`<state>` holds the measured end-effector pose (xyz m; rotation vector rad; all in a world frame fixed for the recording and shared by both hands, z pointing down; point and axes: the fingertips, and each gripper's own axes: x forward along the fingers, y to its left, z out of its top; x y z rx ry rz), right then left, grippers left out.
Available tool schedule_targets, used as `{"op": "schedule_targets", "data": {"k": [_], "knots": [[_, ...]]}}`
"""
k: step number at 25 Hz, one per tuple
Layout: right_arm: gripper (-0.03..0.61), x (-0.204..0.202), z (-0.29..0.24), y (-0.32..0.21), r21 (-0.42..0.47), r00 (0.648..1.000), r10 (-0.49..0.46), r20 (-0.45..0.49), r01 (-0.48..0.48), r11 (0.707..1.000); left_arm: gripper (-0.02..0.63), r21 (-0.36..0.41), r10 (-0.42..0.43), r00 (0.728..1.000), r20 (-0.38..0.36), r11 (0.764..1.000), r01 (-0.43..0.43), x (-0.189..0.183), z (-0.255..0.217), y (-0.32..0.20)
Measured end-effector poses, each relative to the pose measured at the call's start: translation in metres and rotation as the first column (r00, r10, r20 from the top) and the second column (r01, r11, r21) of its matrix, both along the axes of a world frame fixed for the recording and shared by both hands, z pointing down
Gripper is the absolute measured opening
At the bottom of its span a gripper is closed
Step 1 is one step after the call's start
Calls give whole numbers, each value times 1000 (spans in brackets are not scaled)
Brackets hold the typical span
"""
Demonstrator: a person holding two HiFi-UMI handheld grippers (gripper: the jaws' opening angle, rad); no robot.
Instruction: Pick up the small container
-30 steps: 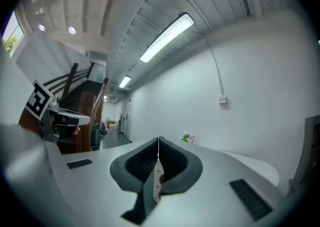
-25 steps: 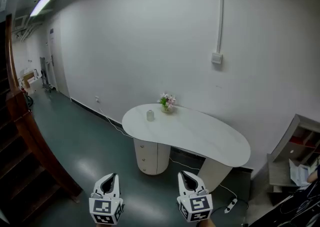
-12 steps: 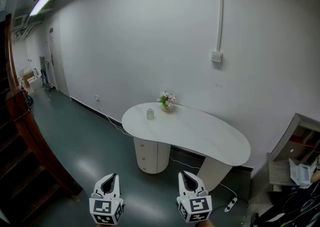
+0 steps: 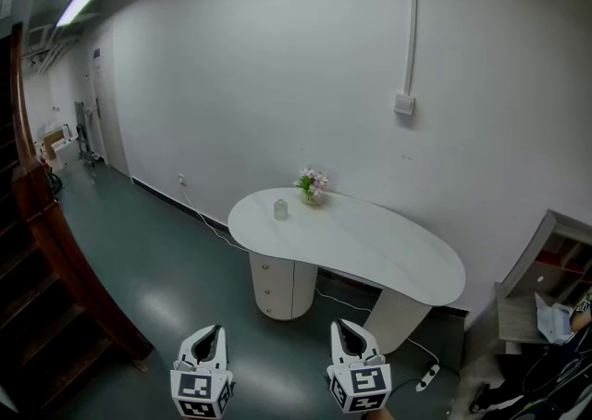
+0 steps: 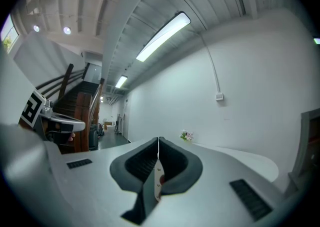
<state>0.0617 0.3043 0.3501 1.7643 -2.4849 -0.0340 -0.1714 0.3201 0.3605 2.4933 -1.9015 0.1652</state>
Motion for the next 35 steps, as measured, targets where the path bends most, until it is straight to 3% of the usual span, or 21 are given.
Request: {"op": "schedule_targets", "data": {"k": [15,35], "knots": [[67,-4,0,-29,4,1000,-7,11,7,1000,11,21,9,1000,-3,1000,-9,1,-2,-27],[66,-4,20,-157,-17,998,-58,23,58,998,11,-27,-7,1000,23,1000,7,11,19,-157]]}}
